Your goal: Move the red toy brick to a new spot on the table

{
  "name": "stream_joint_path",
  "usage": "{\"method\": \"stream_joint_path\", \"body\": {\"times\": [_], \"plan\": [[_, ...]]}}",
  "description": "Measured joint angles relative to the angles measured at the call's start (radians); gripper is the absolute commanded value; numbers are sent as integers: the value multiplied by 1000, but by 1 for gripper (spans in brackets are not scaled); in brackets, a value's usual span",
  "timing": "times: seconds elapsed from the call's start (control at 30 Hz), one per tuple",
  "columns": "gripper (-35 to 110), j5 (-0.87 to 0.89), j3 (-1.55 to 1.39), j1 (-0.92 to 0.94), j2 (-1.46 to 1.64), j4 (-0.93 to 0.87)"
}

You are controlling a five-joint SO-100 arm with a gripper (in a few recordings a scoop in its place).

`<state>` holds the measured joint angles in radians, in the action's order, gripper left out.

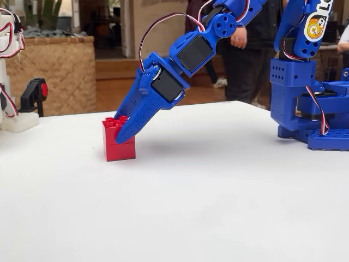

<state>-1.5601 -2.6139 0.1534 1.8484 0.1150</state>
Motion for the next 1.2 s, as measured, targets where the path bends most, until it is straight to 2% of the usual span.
{"method": "stream_joint_path", "body": {"times": [0.13, 0.47, 0.9, 1.2], "plan": [[7, 25, 25, -3, -12, -11], [5, 106, 204, -74, -46, -186], [4, 333, 742, -156, -411, -469], [3, 446, 1005, -207, -557, -592]]}}
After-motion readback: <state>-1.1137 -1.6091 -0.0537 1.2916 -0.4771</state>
